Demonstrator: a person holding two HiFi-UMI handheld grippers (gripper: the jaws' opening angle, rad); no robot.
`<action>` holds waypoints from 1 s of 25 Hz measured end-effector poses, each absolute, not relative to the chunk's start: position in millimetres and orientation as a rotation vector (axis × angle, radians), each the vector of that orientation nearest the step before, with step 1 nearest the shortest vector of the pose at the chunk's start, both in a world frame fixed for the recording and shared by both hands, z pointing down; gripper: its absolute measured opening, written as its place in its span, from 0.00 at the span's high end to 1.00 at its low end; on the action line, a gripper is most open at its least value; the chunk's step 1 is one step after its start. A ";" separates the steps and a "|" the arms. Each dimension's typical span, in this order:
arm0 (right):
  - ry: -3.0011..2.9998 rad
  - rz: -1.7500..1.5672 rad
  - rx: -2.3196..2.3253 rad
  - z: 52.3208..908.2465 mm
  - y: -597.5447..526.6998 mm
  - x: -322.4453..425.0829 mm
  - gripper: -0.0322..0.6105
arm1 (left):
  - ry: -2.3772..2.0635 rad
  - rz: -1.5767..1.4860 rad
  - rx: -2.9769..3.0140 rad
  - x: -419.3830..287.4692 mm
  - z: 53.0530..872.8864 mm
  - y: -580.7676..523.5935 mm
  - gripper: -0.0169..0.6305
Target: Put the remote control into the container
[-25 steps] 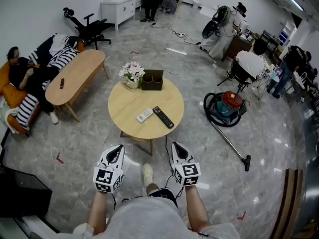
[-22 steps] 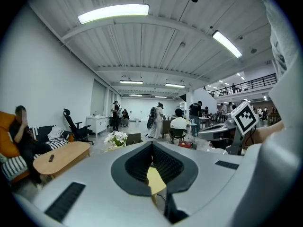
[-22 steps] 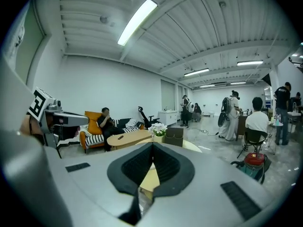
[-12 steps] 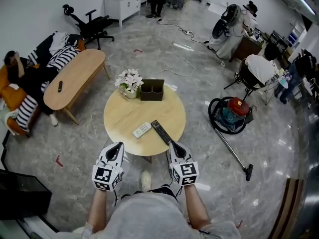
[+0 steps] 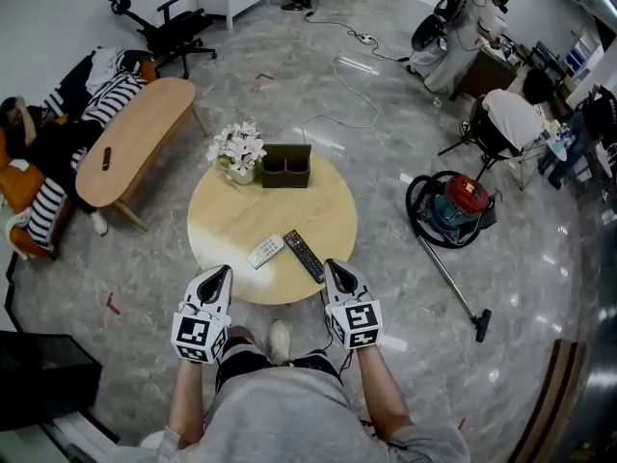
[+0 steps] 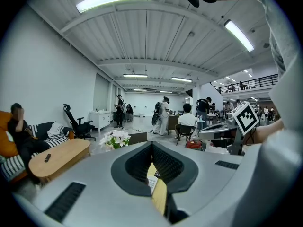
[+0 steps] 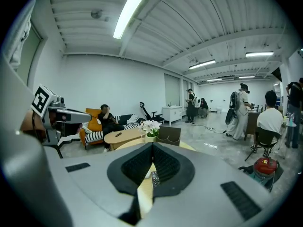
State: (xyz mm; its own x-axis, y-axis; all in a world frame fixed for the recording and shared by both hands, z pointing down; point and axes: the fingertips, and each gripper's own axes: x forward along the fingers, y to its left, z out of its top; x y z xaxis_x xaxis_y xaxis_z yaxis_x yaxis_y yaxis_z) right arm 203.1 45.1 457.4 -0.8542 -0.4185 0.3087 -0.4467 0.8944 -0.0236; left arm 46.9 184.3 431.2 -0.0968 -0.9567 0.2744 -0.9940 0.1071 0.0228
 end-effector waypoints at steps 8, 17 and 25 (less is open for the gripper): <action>-2.709 0.165 0.612 489.5 18.7 181.6 0.94 | -2.111 0.290 1.898 30.1 464.0 161.4 0.96; -2.644 0.192 0.592 525.5 -7.6 151.6 0.94 | -2.040 0.280 1.877 -0.8 498.2 124.6 0.96; -2.557 0.239 0.577 565.2 -25.8 132.2 0.94 | -1.957 0.298 1.854 -21.6 534.2 98.8 0.96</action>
State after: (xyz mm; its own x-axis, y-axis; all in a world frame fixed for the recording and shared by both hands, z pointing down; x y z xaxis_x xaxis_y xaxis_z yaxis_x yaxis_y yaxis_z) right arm 132.2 -25.8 565.2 -0.7829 -0.3548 0.5111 -0.4432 0.8945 -0.0579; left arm -21.6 98.8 534.2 -0.0170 -0.8958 0.4442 -0.9874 0.0850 0.1336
